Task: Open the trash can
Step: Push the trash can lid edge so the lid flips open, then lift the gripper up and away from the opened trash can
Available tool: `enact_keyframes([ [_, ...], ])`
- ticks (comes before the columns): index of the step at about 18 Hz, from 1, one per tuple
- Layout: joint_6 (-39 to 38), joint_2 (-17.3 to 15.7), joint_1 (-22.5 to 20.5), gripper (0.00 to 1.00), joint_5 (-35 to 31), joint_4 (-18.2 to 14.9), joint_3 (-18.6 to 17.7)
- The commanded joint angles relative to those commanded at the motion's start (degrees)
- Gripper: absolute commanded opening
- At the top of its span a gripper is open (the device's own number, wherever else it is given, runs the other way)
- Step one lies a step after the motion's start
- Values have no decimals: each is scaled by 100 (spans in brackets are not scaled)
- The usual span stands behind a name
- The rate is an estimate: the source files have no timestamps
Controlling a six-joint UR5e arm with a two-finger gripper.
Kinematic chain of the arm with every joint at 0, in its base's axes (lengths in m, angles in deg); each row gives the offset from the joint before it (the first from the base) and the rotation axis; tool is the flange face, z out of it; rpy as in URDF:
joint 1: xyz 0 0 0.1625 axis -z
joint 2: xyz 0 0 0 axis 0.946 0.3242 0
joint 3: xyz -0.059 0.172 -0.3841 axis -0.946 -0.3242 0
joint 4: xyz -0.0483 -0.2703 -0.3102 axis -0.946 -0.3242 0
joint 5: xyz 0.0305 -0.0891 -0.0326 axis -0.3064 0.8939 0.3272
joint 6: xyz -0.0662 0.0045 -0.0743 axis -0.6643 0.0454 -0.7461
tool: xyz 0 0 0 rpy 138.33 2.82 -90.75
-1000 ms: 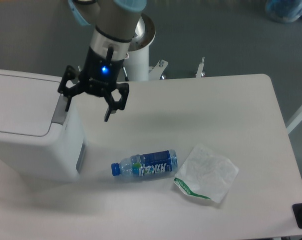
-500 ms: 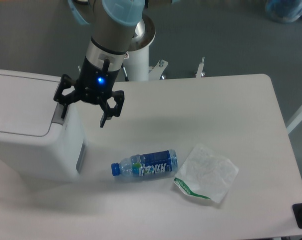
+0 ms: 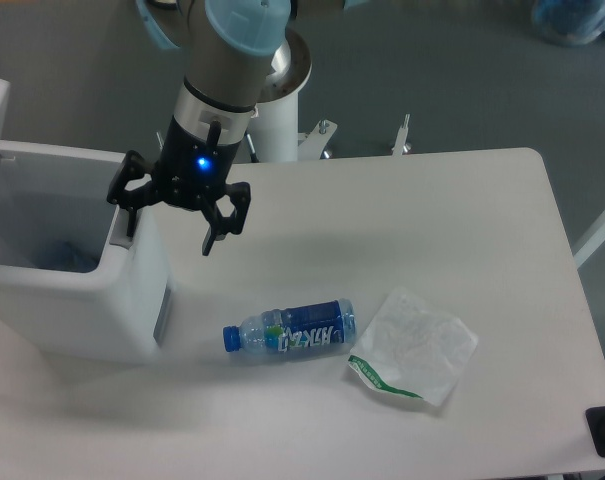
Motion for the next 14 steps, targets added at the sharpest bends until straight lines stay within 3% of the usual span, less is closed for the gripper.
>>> enact_keyframes([
  [4,79,-26,-122,100,9,0,290],
  [9,227,-9,-1176,100,-9,18,501],
  [14,2114,44,-2249,100,-606,27,220],
])
